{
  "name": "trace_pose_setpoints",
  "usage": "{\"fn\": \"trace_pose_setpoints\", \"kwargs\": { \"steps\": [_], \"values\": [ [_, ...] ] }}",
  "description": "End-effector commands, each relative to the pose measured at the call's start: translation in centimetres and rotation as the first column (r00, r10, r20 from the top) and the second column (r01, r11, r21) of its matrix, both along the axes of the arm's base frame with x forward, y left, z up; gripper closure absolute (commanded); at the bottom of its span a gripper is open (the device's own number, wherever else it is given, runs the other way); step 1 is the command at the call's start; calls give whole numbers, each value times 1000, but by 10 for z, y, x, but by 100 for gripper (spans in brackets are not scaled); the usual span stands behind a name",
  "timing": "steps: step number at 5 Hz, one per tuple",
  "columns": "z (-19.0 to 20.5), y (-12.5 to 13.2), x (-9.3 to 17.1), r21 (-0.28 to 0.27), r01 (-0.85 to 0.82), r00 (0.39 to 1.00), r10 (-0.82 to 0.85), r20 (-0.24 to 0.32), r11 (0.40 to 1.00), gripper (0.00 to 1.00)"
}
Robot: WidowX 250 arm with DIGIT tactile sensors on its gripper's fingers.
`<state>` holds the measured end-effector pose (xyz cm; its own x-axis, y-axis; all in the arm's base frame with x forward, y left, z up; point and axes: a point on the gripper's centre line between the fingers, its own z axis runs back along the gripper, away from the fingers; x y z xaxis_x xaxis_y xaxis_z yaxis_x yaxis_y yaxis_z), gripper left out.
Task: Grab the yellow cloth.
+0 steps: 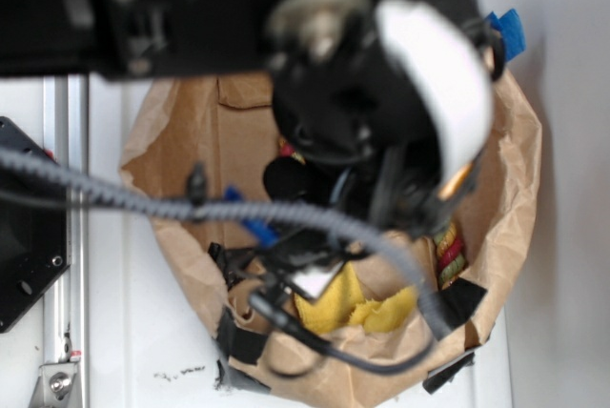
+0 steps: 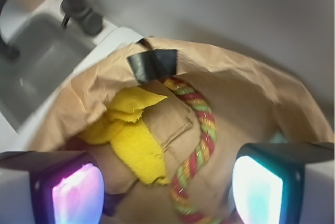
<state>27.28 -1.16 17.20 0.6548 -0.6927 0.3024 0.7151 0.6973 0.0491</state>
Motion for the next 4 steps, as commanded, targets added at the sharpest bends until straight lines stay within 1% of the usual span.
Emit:
{"fn": "trace_pose_setpoints", "kwargs": {
  "steps": [1, 2, 3, 4],
  "values": [
    [-26, 8, -4, 5, 93, 995, -93, 26, 996, 0],
    [-58, 7, 2, 25, 119, 992, -118, -33, 993, 0],
    [-82, -1, 5, 22, 153, 986, -152, -67, 988, 0],
    [-91, -25, -1, -17, 251, 965, -252, -77, 968, 0]
  ]
}}
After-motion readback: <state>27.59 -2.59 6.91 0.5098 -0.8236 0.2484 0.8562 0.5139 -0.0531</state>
